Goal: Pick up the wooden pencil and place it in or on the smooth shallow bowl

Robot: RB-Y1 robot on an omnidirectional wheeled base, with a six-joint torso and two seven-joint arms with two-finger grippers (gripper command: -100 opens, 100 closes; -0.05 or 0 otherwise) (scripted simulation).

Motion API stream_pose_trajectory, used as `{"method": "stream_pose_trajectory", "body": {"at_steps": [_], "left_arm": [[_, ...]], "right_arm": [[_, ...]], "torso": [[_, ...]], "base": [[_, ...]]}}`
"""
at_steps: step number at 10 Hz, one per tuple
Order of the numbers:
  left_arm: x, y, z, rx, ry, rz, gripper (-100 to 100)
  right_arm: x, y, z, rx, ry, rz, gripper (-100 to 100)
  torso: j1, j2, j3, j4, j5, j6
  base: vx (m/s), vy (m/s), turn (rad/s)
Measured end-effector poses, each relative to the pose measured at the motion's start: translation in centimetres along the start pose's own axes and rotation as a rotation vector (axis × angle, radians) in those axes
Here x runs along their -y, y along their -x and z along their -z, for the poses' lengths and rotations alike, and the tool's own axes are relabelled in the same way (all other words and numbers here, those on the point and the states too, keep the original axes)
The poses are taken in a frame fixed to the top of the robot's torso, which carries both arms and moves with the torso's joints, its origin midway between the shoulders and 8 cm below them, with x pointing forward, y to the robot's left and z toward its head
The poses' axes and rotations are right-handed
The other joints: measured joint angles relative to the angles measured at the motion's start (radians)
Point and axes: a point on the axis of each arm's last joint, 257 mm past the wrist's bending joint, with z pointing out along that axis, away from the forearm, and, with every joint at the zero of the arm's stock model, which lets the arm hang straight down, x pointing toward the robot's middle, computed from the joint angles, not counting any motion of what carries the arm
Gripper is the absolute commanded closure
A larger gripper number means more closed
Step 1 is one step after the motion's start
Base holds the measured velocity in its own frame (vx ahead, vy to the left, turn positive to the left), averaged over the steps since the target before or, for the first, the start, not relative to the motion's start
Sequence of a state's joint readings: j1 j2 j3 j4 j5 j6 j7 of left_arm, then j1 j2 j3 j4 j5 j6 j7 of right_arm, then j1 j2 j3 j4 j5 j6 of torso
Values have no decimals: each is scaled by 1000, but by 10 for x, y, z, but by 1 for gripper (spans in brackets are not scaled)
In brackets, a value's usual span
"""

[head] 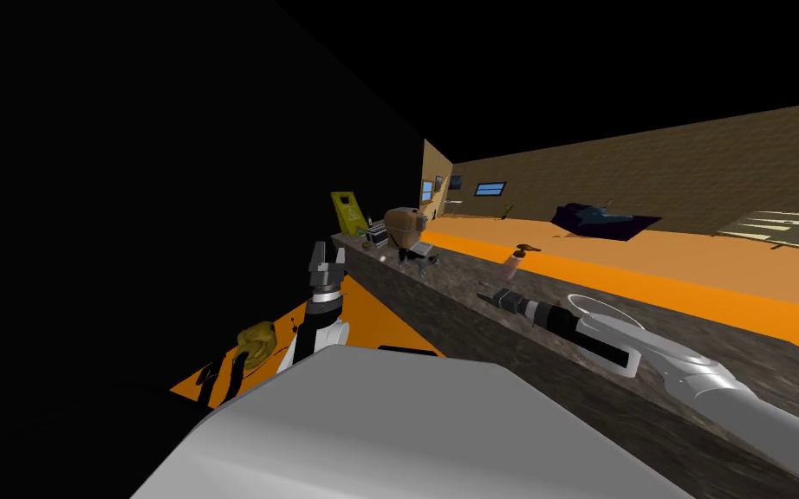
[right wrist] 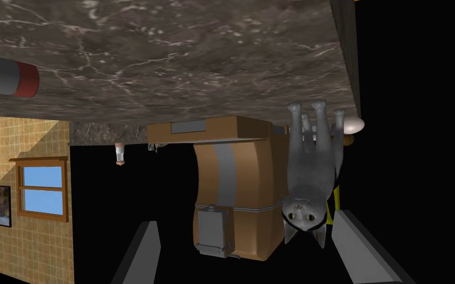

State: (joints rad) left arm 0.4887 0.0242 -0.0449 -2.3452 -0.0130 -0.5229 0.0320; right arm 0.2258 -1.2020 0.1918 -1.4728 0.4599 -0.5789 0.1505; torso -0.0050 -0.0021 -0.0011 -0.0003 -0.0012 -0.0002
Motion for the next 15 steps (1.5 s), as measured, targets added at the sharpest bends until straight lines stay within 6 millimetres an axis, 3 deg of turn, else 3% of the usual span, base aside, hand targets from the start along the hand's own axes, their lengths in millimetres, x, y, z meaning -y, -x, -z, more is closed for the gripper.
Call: {"method": "stream_pose_trajectory", "body": {"at_steps": [6,8,13,15], "left_arm": [[0,0,0,0,0,0,0],[0,0,0,0,0,0,0],[0,0,0,0,0,0,0],[0,0,0,0,0,0,0]], "right_arm": [[38,-46,33,-176,-27,87,-100],[55,-70,60,-282,-35,122,-100],[81,-112,97,-437,-51,148,-100],[85,-132,125,-519,-48,150,-100]], "torso": [[0,-1,0,0,0,0],[-4,-1,-1,0,-1,1],[0,-1,-1,0,0,0],[-3,-1,0,0,-1,2]], "base": [[10,-76,250],[1,-117,232],[-6,-79,254],[-18,-108,212]]}}
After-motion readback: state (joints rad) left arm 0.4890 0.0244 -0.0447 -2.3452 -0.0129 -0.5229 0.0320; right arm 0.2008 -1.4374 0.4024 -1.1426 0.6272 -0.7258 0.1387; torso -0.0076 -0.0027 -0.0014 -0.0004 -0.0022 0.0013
